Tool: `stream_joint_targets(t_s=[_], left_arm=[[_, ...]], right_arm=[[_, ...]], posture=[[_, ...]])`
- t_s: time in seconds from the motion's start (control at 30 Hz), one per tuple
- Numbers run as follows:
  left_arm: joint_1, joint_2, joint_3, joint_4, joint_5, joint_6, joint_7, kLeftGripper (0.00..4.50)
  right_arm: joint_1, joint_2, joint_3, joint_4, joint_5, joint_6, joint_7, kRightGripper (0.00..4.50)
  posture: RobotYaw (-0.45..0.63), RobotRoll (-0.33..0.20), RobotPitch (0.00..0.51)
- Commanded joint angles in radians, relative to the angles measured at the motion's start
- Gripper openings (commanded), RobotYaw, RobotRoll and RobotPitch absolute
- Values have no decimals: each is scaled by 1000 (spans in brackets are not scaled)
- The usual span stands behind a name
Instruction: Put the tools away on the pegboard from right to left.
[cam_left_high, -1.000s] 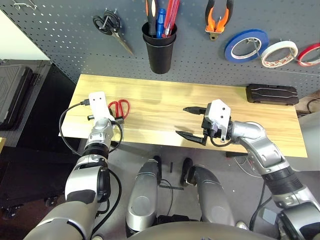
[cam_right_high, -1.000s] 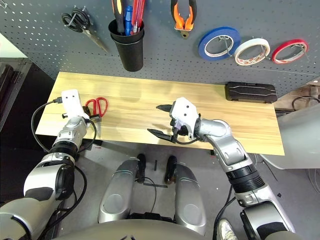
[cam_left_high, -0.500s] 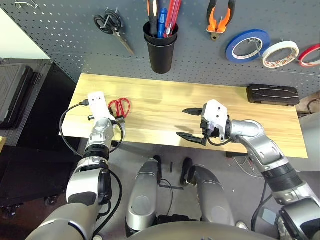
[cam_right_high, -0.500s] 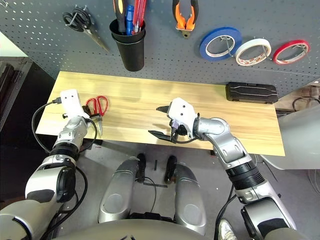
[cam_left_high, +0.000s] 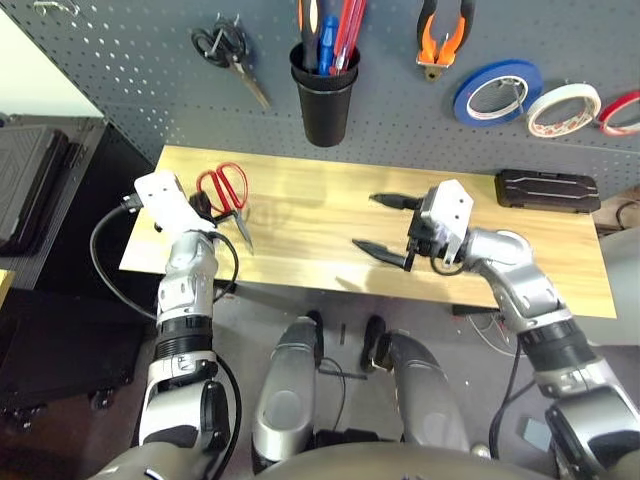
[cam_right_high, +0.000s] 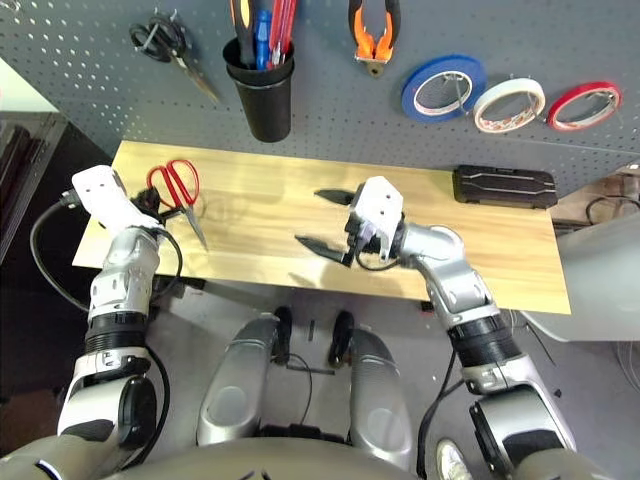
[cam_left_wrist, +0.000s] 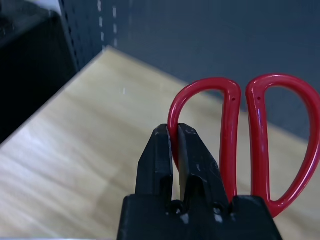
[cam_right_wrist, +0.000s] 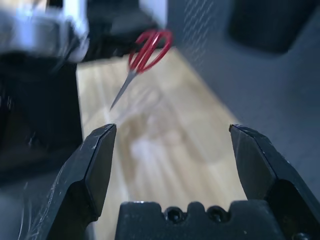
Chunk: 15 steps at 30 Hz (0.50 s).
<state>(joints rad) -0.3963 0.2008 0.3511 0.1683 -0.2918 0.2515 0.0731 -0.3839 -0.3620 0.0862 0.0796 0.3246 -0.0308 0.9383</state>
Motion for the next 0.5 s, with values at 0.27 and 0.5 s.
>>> stream_joint_targets(t_s=[0.27,0.5], left_arm=[[-2,38,51,-202,-66,93,-5,10],[-63,78,70,-245,-94,138,-6,10]], right_arm=[[1,-53,-107,-159,201,159,28,4500],[-12,-92,-140,-236,275,227,31,4500]], posture=[[274,0,235],[264,0,228]])
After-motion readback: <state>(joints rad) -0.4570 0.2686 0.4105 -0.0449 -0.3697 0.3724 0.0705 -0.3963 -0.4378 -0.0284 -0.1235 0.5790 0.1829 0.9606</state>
